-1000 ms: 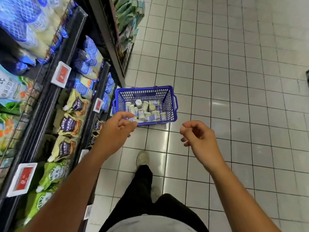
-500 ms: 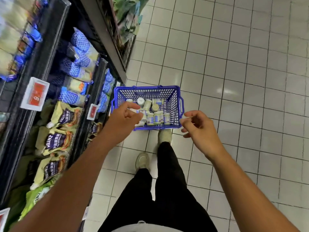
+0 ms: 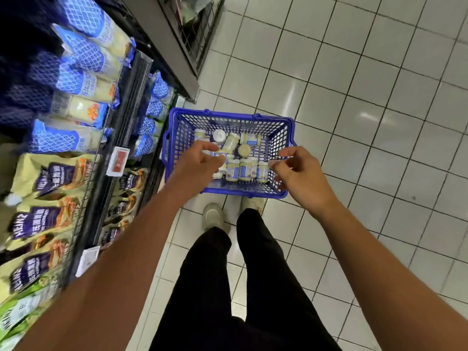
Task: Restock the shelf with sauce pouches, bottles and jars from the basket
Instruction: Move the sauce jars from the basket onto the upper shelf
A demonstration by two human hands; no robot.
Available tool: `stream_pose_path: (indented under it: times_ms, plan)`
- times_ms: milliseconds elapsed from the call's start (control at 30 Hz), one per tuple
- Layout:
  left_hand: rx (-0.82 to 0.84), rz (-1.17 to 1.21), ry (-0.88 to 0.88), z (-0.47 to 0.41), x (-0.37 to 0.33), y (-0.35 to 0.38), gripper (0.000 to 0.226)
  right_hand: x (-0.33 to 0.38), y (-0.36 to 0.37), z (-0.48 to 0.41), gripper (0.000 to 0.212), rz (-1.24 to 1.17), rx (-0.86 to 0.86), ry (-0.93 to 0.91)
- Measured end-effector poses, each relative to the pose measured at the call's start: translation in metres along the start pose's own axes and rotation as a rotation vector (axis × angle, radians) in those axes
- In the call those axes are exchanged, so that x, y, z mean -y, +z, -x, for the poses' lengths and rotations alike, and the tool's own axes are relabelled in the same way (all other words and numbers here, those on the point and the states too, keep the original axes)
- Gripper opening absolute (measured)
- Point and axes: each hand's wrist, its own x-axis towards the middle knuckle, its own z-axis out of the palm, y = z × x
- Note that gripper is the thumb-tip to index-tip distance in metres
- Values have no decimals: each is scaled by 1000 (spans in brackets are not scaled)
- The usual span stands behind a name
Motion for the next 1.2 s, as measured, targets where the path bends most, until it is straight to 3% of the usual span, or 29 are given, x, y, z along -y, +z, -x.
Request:
stream_pose_path:
  times_ms: [200,500,700,900,1033,1200]
  plan:
    - [40,-13,-59,-88,57,17,20,-66,30,-78,19,38,45,118]
    - [101,-88,-229,-238,193,59,44,-211,97,-210,79,178,138,293]
    - [76,-232,-222,-319,253,100,79,-290,132,-282,100,312,159,310]
    - [-21,-358,-212,-362,285,123,94,-329,160,-316,116,320,102,352]
    - [1,-294,-214,-371,300,131,104,-337,177,-325,127,295,73,378]
    - [-1,-214,-141,-371,312,129,108,-343,188,-330,120,365,29,414]
